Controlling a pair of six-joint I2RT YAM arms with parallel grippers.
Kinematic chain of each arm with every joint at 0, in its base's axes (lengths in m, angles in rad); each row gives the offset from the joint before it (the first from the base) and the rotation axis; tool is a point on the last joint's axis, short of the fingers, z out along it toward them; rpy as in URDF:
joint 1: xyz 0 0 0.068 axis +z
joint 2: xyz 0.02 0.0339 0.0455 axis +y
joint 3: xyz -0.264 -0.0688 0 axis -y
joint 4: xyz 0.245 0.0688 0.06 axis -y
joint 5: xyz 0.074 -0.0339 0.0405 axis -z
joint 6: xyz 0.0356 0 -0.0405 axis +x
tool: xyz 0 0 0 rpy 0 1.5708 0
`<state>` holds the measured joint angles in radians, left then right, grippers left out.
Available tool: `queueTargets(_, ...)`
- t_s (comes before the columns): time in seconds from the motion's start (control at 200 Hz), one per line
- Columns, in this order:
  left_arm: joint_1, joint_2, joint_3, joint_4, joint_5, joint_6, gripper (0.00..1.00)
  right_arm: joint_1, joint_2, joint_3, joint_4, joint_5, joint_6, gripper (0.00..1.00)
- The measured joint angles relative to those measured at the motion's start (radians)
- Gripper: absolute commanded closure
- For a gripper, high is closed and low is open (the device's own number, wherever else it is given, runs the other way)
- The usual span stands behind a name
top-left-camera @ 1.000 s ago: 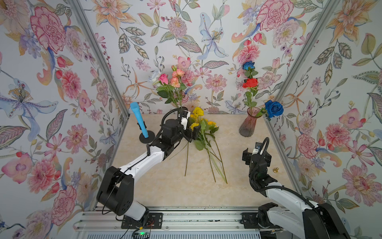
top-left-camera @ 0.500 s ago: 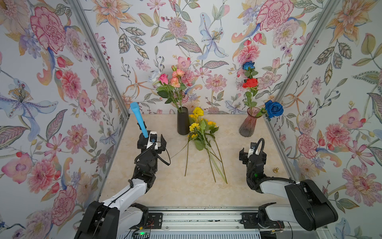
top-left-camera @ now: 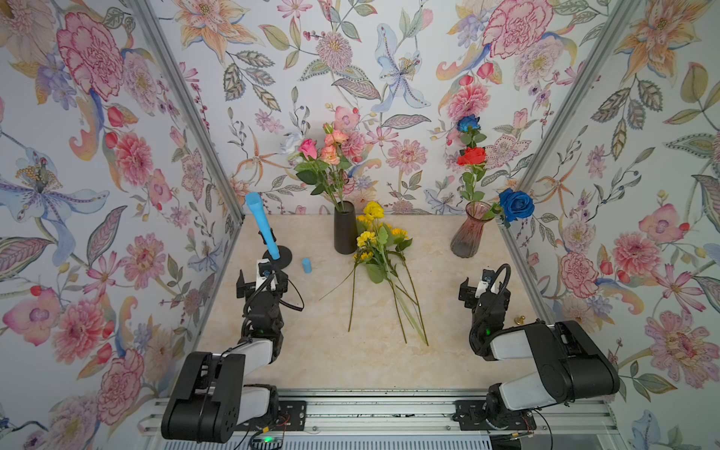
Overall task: Pick out yellow flowers from the vase
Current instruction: Reset both arms
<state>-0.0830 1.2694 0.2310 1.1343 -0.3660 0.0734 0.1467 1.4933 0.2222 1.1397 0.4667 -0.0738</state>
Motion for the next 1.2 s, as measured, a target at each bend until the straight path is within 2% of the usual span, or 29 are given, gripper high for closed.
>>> queueTargets(0.1, 0.000, 0.011, -0.019, 0.042, 0.035, -0.029, 0.00, -0.012, 0.000, 0.003, -0.003, -0.029, 0.008, 0.00)
queueTargets(0.28, 0.004, 0.229, -0.023, 0.150, 0.076, -0.042, 0.00, -0.024, 0.000, 0.021, -0.015, -0.061, 0.020, 0.00)
queueTargets(0.36, 0.011, 0.277, -0.033, 0.182, 0.086, -0.048, 0.00, -0.025, 0.000, 0.026, -0.023, -0.068, 0.023, 0.00)
queueTargets(0.49, 0.015, 0.282, -0.056, 0.257, 0.107, -0.055, 0.00, -0.026, 0.000, 0.034, -0.044, -0.079, 0.025, 0.00)
queueTargets(0.585, 0.012, 0.297, -0.145, 0.377, 0.113, -0.054, 0.00, -0.045, 0.003, 0.081, -0.103, -0.108, 0.034, 0.00)
queueTargets(0.69, 0.011, 0.332, -0.201, 0.397, 0.108, -0.055, 0.00, -0.062, 0.003, 0.117, -0.127, -0.124, 0.040, 0.00)
queueTargets(0.936, -0.014, 0.342, -0.198, 0.444, 0.071, -0.039, 0.00, -0.063, 0.003, 0.119, -0.153, -0.140, 0.045, 0.00)
queueTargets(1.101, -0.014, 0.331, -0.092, 0.385, 0.066, -0.039, 0.00, -0.063, 0.003, 0.119, -0.160, -0.145, 0.045, 0.00)
queueTargets(1.201, -0.005, 0.323, -0.087, 0.388, 0.046, -0.056, 0.00, -0.063, 0.003, 0.119, -0.161, -0.146, 0.045, 0.00)
